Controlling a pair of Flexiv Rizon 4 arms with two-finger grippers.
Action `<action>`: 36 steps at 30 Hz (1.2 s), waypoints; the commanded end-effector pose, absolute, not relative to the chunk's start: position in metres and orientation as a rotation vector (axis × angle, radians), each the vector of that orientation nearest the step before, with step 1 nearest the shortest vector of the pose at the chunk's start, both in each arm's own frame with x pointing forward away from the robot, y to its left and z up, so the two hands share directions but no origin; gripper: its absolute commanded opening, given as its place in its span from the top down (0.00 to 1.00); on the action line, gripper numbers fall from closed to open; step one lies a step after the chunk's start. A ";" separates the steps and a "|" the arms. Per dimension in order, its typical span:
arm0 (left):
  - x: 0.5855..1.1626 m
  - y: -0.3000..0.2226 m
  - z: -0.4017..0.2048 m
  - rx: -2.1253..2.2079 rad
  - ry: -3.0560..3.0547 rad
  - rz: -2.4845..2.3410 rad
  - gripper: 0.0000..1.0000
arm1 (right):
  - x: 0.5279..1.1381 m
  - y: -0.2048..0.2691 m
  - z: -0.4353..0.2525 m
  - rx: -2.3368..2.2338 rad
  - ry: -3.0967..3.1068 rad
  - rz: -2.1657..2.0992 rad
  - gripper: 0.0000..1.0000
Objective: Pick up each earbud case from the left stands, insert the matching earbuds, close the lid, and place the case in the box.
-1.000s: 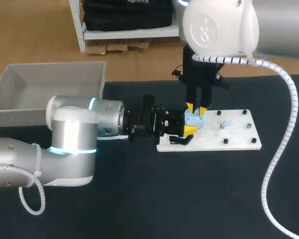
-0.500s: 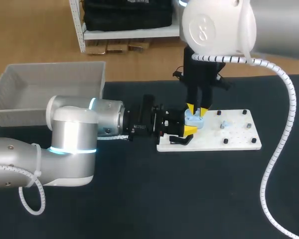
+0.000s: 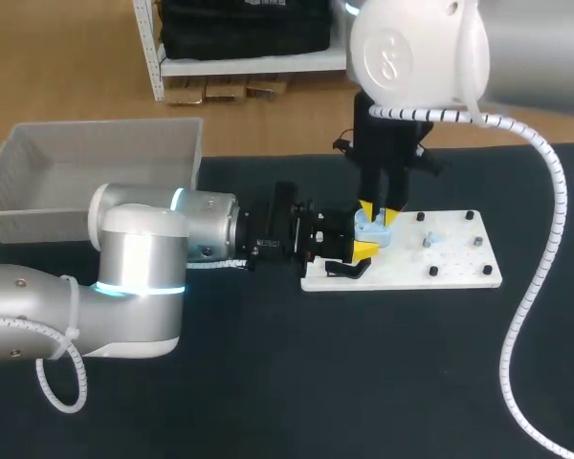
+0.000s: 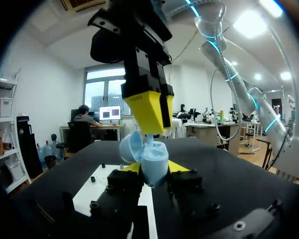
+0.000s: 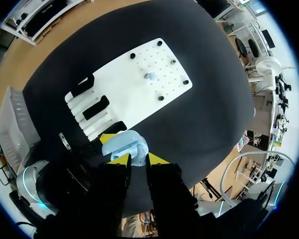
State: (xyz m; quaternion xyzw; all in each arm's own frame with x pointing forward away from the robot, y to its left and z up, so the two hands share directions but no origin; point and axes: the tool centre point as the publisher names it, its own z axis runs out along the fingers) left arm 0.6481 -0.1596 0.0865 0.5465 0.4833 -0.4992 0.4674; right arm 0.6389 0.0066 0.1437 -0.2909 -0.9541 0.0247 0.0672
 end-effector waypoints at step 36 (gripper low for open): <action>0.646 -0.160 0.086 1.335 1.186 -1.218 1.00 | 0.614 -0.040 0.188 -0.707 -3.101 -0.309 0.60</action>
